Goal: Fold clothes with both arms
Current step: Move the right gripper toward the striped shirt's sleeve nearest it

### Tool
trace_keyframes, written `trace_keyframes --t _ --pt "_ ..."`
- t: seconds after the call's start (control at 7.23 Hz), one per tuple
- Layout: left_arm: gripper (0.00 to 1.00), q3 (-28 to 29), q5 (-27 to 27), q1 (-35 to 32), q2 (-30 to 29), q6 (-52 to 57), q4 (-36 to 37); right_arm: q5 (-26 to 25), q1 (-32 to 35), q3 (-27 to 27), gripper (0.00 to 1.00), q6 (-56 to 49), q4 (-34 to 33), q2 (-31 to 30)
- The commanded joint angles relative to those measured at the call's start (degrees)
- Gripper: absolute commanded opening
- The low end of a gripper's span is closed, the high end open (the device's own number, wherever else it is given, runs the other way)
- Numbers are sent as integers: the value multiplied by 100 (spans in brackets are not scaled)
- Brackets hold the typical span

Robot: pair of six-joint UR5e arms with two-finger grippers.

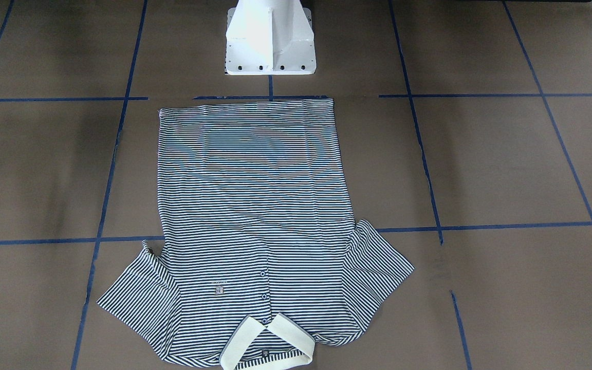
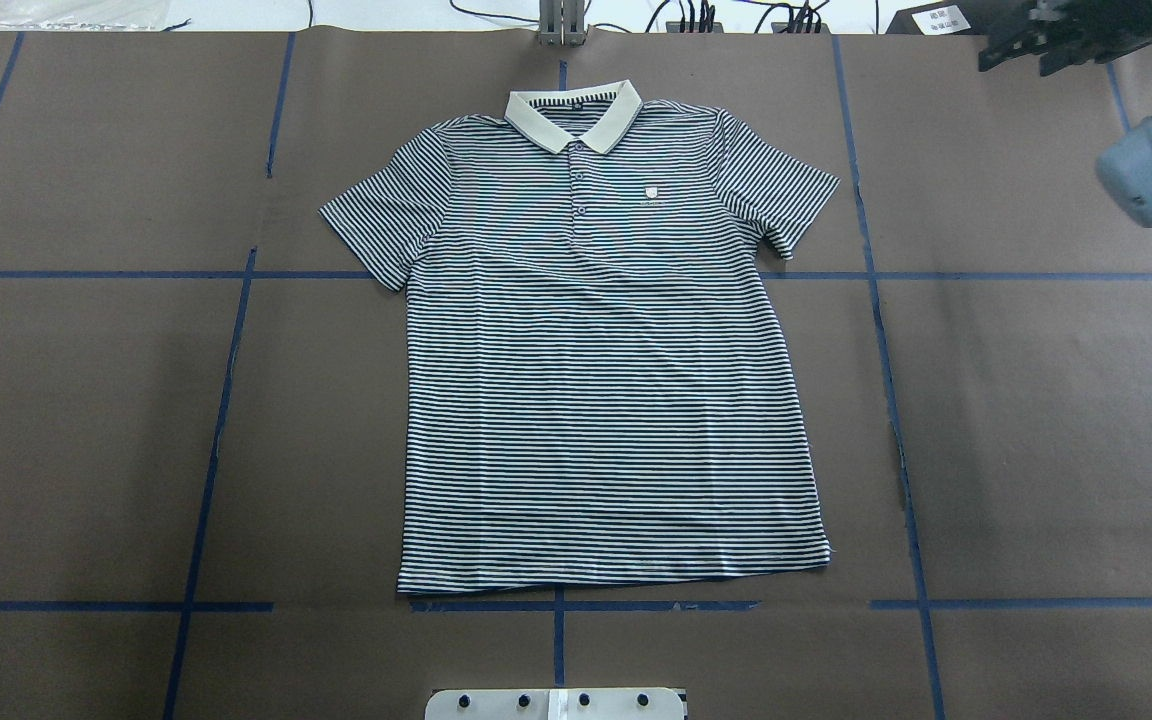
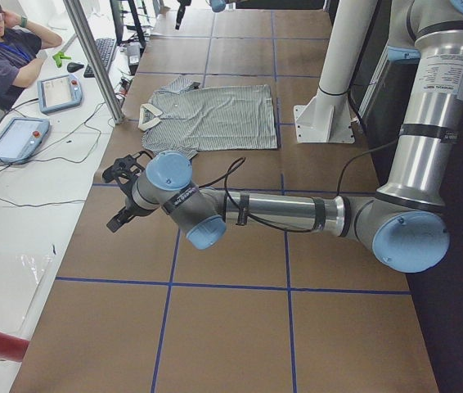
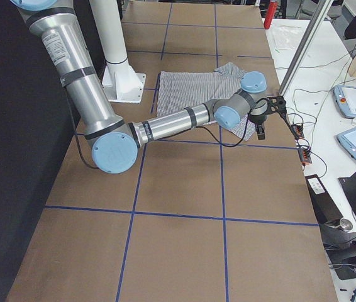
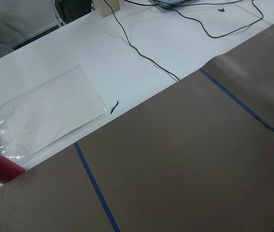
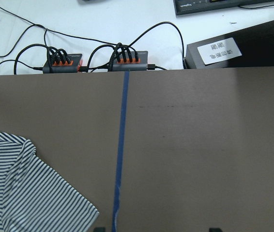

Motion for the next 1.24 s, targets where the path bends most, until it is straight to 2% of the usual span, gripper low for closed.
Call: trace_keyframes --t 0.0,0.41,0.69,1.11 --pt "100 -7 0 3 -4 -4 -4 -857 -829 -803 61 772 642 481" --pt "100 19 0 3 -13 -4 5 -1062 -1147 -1087 61 772 652 544" --pt "100 19 0 3 -4 -4 5 -1236 -1270 -1560 60 781 661 894" --pt "100 -8 0 3 -4 5 5 -1439 -1464 -1703 58 781 661 904"
